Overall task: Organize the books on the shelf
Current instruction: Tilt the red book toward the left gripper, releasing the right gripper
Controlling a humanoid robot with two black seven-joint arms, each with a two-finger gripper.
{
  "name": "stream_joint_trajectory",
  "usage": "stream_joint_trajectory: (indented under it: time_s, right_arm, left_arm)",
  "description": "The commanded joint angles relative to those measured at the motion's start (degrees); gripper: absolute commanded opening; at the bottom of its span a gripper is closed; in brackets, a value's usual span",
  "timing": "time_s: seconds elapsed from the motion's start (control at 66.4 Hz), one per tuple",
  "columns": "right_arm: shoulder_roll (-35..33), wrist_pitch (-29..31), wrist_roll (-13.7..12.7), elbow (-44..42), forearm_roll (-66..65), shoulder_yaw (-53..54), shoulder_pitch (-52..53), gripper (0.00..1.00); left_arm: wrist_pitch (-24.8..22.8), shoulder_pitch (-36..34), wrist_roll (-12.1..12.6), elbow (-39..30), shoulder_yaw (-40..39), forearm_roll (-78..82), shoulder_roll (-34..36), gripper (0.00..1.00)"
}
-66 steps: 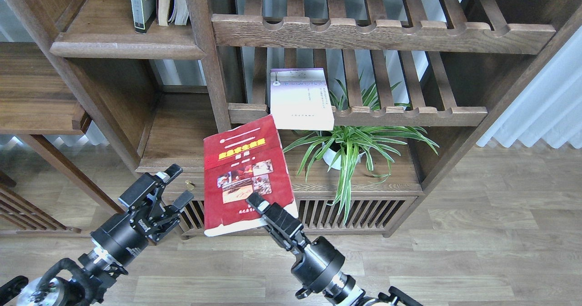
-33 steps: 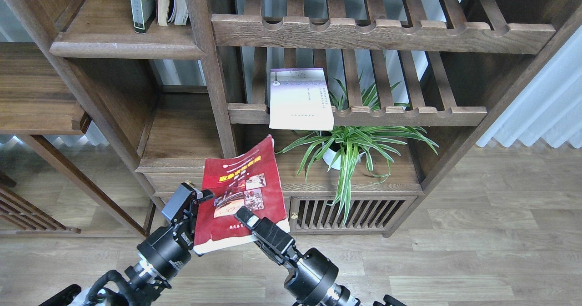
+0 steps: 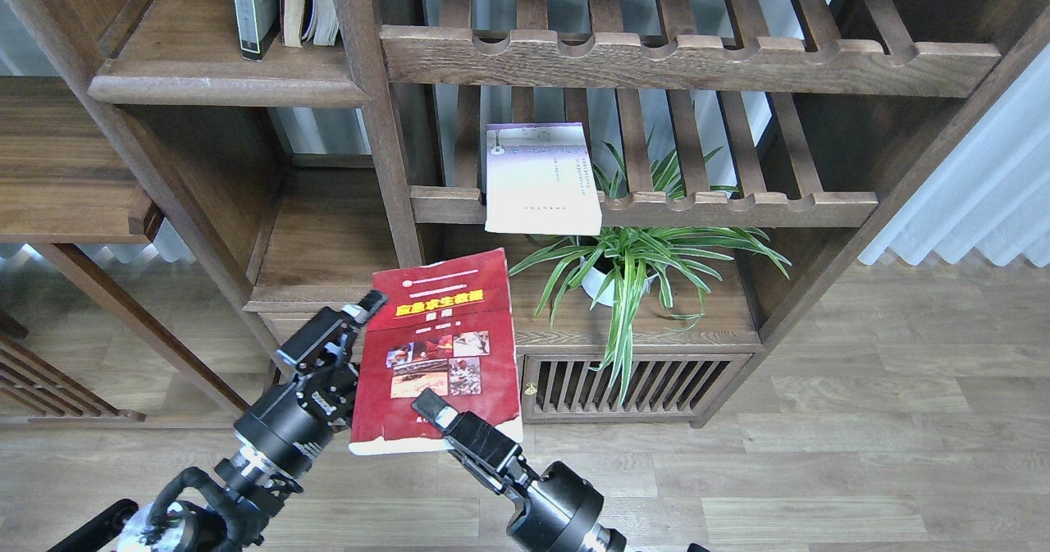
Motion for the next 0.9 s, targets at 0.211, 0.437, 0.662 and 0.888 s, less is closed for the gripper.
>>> stream_joint_trajectory:
  time_s: [0.211, 0.437, 0.662, 0.888]
  right_arm:
    - [-0.01, 0.02, -0.33, -0.22, 0.0, -0.7, -0.28, 0.03]
    - [-0.01, 0.02, -0.33, -0.31, -0.09, -0.88, -0.46, 0.03]
    - [-0.01, 0.02, -0.51, -0.31, -0.09, -0.88, -0.81, 0.03]
    - [-0.01, 0.02, -0.86, -0.31, -0.09, -0.88, -1.16, 0.03]
  left_arm:
    - [0.0, 0.04, -1.45, -0.46, 1.14, 1.9, 1.24, 0.93]
    - [0.0, -0.58, -1.45, -0.46, 2.36, 3.13, -0.87, 0.9]
    - [0.0, -0.49, -1.36, -0.46, 3.33, 5.24, -1.13, 0.71]
    - [0.0, -0.75, -1.45, -0.37, 3.51, 5.24, -1.13, 0.6]
